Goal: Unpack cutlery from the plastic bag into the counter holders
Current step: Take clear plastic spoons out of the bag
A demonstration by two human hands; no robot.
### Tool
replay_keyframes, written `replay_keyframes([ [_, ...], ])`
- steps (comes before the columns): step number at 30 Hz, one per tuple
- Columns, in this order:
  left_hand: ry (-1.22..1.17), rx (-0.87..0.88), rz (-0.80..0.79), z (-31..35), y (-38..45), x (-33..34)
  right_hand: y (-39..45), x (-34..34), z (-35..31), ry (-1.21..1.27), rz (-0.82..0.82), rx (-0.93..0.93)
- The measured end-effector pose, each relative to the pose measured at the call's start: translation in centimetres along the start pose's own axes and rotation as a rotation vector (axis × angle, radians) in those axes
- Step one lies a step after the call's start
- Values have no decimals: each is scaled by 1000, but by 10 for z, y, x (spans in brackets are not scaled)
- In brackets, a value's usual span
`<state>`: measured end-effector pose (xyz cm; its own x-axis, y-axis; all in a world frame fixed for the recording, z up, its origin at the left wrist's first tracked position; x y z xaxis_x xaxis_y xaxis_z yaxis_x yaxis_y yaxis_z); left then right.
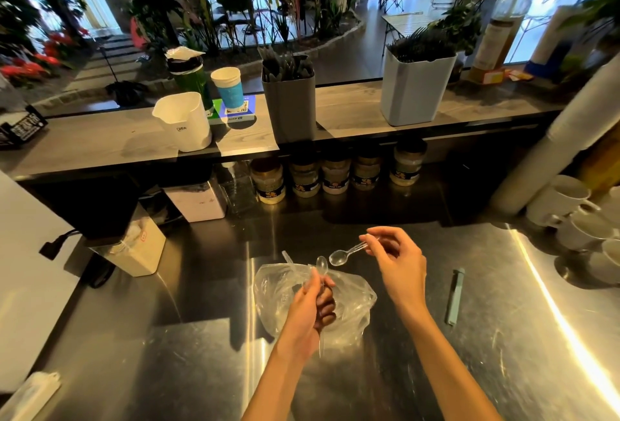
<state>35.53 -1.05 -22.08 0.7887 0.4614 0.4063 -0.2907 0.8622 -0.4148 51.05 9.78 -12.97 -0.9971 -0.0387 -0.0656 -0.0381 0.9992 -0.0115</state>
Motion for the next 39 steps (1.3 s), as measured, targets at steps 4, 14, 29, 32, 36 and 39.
replay_keyframes([
  [4, -9, 46, 40, 9, 4, 0, -6, 12, 17, 54, -98, 148],
  [14, 240, 116, 86, 26, 9, -9, -16, 53, 38, -322, -345, 173],
  [29, 449, -30, -86, 11, 19, -15, 16, 102, -20, -60, -495, 36],
  [32, 264, 3, -13, 17, 22, -19, 19, 80, -28, 60, -350, 32],
  [36, 112, 81, 119, 23, 28, -30, 4, 68, -20, 71, -305, 38],
  [39, 2, 84, 159, 25, 26, -25, -12, 66, -12, 1, -237, -3],
])
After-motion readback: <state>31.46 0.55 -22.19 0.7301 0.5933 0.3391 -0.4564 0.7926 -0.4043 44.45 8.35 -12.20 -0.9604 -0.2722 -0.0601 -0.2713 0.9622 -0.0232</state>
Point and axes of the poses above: each hand's wrist, its own y-axis towards the middle knuckle, its own x-axis out of the palm, z = x × y, the point moved 10 cm from there along y, towards the middle knuckle, and after that the axes turned 7 degrees about x, right-handed, at the moved point
